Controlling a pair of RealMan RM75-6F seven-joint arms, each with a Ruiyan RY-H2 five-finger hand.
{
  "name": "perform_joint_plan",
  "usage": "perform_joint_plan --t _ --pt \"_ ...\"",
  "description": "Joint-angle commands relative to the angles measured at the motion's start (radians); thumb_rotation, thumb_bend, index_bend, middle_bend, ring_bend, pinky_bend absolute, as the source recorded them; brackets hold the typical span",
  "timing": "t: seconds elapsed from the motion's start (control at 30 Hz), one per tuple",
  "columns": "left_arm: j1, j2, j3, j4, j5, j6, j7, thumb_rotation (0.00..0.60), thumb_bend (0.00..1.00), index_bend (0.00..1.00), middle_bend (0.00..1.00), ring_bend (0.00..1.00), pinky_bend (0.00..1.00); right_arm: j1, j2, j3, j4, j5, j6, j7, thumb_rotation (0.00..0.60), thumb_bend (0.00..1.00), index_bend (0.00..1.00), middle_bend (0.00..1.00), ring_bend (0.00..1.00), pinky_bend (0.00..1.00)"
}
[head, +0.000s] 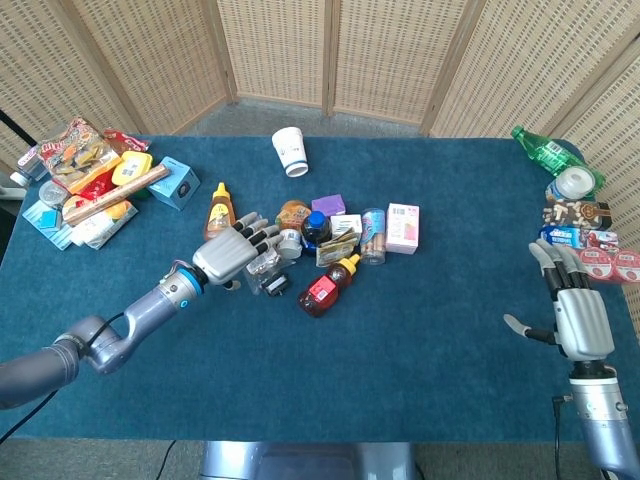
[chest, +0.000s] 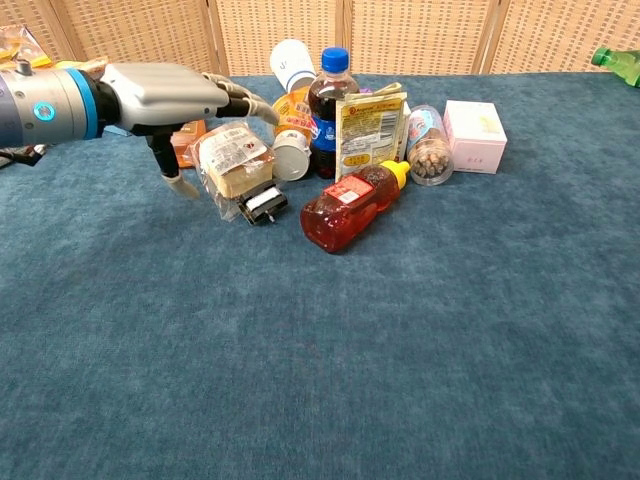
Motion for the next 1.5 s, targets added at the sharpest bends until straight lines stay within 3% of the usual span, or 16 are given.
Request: perform_joint_plan --t 0.03,0.4,0.5,0.6,0.7,0.87,1.1,1.5 --pt "-0.007 -0.009 0.002 0.009 -0.028 -0.018 0.011 0.6 0.17 0.01 0.0 0.0 0.0 0.0 0.0 0.0 0.0 0.001 0.0 0.002 0.6 0.0 0.0 0.0 0.0 0.0" --pt "-0.071 -0.029 -0.021 0.016 -0.157 -0.126 0.099 0.6 0.17 0.05 0.0 0.0 0.02 -0.002 0.001 0.003 -0.001 0.003 0.001 0.01 0.6 0.0 0.0 0.0 0.0 0.0" --pt "-0.081 -0.036 -0.023 0.013 -0.178 -0.126 0.125 0.6 0.17 0.13 0.02 0.04 0.17 -0.002 0.002 0.003 0.0 0.002 0.002 0.015 0.6 0.0 0.0 0.0 0.0 0.0" --pt "-0.087 -0.045 -0.024 0.014 -0.202 -0.117 0.161 0.6 0.17 0.27 0.17 0.19 0.34 -0.002 0.002 0.003 0.001 -0.001 0.003 0.016 0.6 0.0 0.0 0.0 0.0 0.0" --pt "-0.088 -0.05 -0.022 0.008 -0.228 -0.113 0.19 0.6 0.17 0.42 0.27 0.29 0.41 -0.003 0.002 0.003 0.002 -0.002 0.005 0.016 0.6 0.0 0.0 0.0 0.0 0.0" --pt "-0.079 -0.051 -0.007 0.003 -0.247 -0.086 0.224 0.6 0.17 0.5 0.38 0.39 0.51 -0.004 0.002 0.003 0.001 -0.002 0.007 0.016 0.6 0.0 0.0 0.0 0.0 0.0" --pt "-0.051 0.007 -0.003 -0.073 -0.24 -0.019 0.212 0.6 0.17 0.53 0.39 0.41 0.52 -0.004 0.001 0.003 0.002 -0.003 0.006 0.015 0.6 0.0 0.0 0.0 0.0 0.0" --pt "0.017 0.23 -0.029 -0.316 -0.2 0.121 0.143 0.6 0.17 0.53 0.35 0.4 0.52 -0.003 0.0 -0.001 -0.003 -0.009 0.005 0.003 0.6 0.0 0.0 0.0 0.0 0.0"
